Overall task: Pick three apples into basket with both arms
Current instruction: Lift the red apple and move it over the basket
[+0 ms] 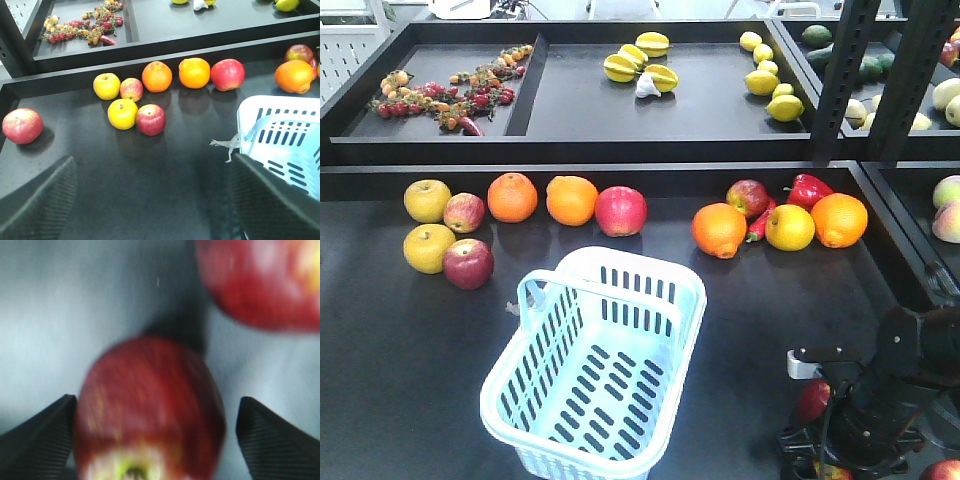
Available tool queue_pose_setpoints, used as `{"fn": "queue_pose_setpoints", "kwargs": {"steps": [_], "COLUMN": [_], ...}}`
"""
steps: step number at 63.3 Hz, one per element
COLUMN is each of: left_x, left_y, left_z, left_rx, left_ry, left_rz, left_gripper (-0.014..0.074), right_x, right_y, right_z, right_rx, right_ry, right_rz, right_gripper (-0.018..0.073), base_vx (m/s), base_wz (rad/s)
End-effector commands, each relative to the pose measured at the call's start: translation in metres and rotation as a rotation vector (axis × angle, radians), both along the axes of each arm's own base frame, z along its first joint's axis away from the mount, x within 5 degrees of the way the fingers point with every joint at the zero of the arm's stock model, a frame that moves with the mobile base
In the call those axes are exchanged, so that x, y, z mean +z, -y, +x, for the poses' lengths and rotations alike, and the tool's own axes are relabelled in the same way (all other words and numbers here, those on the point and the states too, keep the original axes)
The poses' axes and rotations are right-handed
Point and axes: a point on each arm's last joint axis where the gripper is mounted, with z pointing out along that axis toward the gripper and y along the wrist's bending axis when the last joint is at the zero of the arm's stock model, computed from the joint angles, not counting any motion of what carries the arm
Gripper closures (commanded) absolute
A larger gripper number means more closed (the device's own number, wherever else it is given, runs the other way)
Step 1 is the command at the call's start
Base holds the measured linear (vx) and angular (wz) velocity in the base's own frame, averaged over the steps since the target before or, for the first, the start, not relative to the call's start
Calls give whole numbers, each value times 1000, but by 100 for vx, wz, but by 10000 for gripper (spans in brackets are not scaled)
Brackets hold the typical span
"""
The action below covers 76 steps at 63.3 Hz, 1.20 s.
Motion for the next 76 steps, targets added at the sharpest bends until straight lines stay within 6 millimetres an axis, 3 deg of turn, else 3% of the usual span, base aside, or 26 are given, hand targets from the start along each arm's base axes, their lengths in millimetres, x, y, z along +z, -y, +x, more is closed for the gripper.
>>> {"fn": "queue_pose_setpoints", "kwargs": {"steps": [1,19,29,43,59,68,76], "left_x": [13,13,13,13,13,13,13], "left_y": [1,1,1,1,1,1,1], "left_z": [1,1,1,1,1,1,1], "left_rx": [-14,-14,-14,-14,-14,-14,-14], "left_ry": [80,80,80,80,80,80,80], "left_rz": [-16,-16,-16,-16,-16,-16,-16], "left_gripper": [11,11,11,11,11,11,11], "right_x": [8,5,17,78,163,194,207], "right_y": [-1,-1,-1,-2,-8,-16,-24], "right_z": [8,5,5,-4,-41,-56,-58], "right_rx": [4,-22,-33,-19,-17,1,47], "right_ry": [55,7,41,210,486,647,734], "right_rz": [5,6,12,58,226,378,491], "right_gripper": [-3,228,267,267,267,267,267], "base_vx": [0,0,0,0,0,0,0], "base_wz": [0,0,0,0,0,0,0]}}
